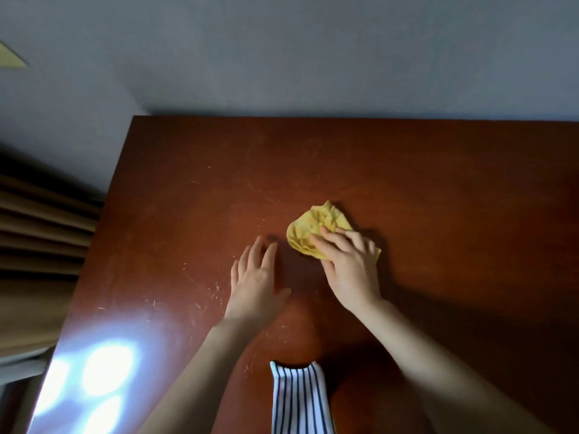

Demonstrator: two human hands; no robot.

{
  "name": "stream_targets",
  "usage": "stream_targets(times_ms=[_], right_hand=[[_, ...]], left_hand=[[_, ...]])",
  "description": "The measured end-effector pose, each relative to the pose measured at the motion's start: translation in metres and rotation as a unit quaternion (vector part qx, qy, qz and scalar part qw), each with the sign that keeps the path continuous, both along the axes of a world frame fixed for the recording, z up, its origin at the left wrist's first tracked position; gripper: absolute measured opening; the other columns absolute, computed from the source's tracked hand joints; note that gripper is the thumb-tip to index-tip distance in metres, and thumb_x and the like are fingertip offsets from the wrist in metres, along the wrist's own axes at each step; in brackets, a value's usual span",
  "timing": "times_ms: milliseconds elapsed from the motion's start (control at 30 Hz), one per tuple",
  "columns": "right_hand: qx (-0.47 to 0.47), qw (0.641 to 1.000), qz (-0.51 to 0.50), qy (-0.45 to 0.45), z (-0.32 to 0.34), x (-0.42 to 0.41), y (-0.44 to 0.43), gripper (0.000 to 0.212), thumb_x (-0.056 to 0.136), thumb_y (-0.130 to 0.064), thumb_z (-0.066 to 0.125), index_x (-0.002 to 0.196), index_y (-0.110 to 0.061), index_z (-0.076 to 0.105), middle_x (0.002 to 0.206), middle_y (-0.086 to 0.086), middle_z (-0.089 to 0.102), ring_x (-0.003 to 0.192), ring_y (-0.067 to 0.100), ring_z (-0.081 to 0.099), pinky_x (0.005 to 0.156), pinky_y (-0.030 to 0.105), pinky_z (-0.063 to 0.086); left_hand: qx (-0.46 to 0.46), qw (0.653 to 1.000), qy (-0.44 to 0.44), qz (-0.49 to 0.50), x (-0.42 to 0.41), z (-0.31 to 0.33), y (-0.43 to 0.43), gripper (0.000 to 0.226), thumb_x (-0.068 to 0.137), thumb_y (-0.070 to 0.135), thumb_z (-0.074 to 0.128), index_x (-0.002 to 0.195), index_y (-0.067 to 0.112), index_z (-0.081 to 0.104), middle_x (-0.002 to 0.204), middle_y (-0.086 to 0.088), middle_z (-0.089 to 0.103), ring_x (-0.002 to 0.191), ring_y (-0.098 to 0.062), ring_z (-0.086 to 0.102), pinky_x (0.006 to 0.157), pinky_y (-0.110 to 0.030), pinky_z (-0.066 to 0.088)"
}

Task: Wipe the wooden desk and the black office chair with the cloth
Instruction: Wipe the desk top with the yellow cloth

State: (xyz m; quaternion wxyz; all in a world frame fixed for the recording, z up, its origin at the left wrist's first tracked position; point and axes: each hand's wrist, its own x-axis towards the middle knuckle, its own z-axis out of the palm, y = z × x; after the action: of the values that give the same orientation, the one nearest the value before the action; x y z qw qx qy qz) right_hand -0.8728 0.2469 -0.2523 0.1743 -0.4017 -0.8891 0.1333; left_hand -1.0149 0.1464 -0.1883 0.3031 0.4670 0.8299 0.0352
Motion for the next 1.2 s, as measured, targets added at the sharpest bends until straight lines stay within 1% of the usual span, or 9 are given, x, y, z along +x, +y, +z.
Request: stream_targets(times_ms=[133,333,433,600,700,833,933,1067,1200], right_hand=[[-0.012,0.996,0.086,-0.005,-0.002,0.023,-0.032,0.037,0.081,-0.024,0.045,0.109,-0.028,0.070,0.121,-0.010,0.064,0.111,0.017,0.050,0.083,0.037,0.039],[-0.063,0.989,0.129,-0.037,0.002,0.066,-0.065,0.041,0.083,-0.024,0.045,0.118,-0.035,0.065,0.126,-0.016,0.060,0.115,0.010,0.047,0.088,0.029,0.027],[-0.063,0.995,0.064,-0.033,0.006,0.077,-0.083,0.043,0.083,-0.021,0.044,0.118,-0.035,0.064,0.126,-0.016,0.060,0.115,0.010,0.047,0.088,0.027,0.026],[-0.050,0.988,-0.143,-0.023,-0.001,0.055,-0.137,0.039,0.090,-0.034,0.040,0.123,-0.032,0.059,0.129,-0.008,0.059,0.118,0.016,0.046,0.088,0.039,0.037],[-0.037,0.978,-0.205,-0.018,-0.005,0.027,-0.165,0.045,0.082,-0.027,0.043,0.125,-0.033,0.055,0.129,-0.006,0.059,0.116,0.018,0.045,0.087,0.040,0.037],[-0.032,0.993,-0.109,-0.028,-0.004,0.013,-0.174,0.046,0.081,-0.021,0.045,0.123,-0.036,0.053,0.133,-0.012,0.054,0.118,0.015,0.045,0.087,0.037,0.038],[-0.039,0.998,-0.039,-0.030,0.001,0.013,-0.145,0.043,0.086,-0.018,0.042,0.120,-0.034,0.061,0.132,-0.012,0.056,0.114,0.011,0.044,0.090,0.027,0.036],[-0.027,0.996,0.056,-0.059,0.003,0.014,-0.075,0.049,0.083,-0.008,0.037,0.114,-0.030,0.069,0.127,-0.008,0.061,0.106,0.012,0.044,0.088,0.021,0.033],[-0.017,0.992,0.093,-0.079,0.006,0.004,0.007,0.043,0.085,-0.017,0.041,0.115,-0.032,0.068,0.129,-0.009,0.060,0.106,0.013,0.042,0.089,0.022,0.028]], left_hand=[[0.000,1.000,-0.001,0.013,-0.001,0.001,-0.006,0.075,0.094,0.032,0.054,0.152,0.020,0.009,0.161,-0.001,-0.006,0.147,-0.023,-0.008,0.118,-0.041,-0.002],[-0.025,0.998,-0.006,-0.058,-0.016,0.011,-0.010,0.079,0.093,0.039,0.054,0.153,0.020,0.006,0.160,-0.003,-0.011,0.147,-0.025,-0.012,0.117,-0.044,-0.006],[-0.026,0.994,-0.004,-0.109,-0.031,0.011,-0.010,0.080,0.093,0.038,0.054,0.153,0.020,0.004,0.160,-0.004,-0.012,0.146,-0.026,-0.013,0.117,-0.045,-0.006],[-0.014,0.977,0.002,-0.211,-0.060,0.015,-0.016,0.081,0.095,0.042,0.051,0.153,0.018,0.000,0.159,-0.004,-0.017,0.146,-0.025,-0.016,0.116,-0.045,-0.008],[-0.024,0.970,0.004,-0.242,-0.075,0.017,-0.022,0.085,0.094,0.044,0.052,0.153,0.018,-0.002,0.159,-0.004,-0.019,0.146,-0.025,-0.016,0.116,-0.044,-0.008],[-0.043,0.967,-0.006,-0.251,-0.085,0.019,-0.021,0.087,0.093,0.040,0.056,0.153,0.017,-0.003,0.158,-0.004,-0.021,0.145,-0.025,-0.018,0.116,-0.045,-0.008],[-0.035,0.970,-0.012,-0.241,-0.090,0.018,-0.010,0.086,0.093,0.037,0.055,0.153,0.017,-0.003,0.158,-0.004,-0.021,0.145,-0.025,-0.018,0.116,-0.045,-0.008],[-0.019,0.980,-0.030,-0.196,-0.086,0.012,0.008,0.084,0.093,0.037,0.055,0.153,0.018,0.000,0.159,-0.003,-0.018,0.146,-0.023,-0.017,0.116,-0.044,-0.009],[-0.014,0.984,-0.021,-0.179,-0.078,0.005,0.024,0.084,0.093,0.038,0.055,0.153,0.019,0.000,0.159,-0.003,-0.019,0.145,-0.023,-0.018,0.116,-0.044,-0.009]])
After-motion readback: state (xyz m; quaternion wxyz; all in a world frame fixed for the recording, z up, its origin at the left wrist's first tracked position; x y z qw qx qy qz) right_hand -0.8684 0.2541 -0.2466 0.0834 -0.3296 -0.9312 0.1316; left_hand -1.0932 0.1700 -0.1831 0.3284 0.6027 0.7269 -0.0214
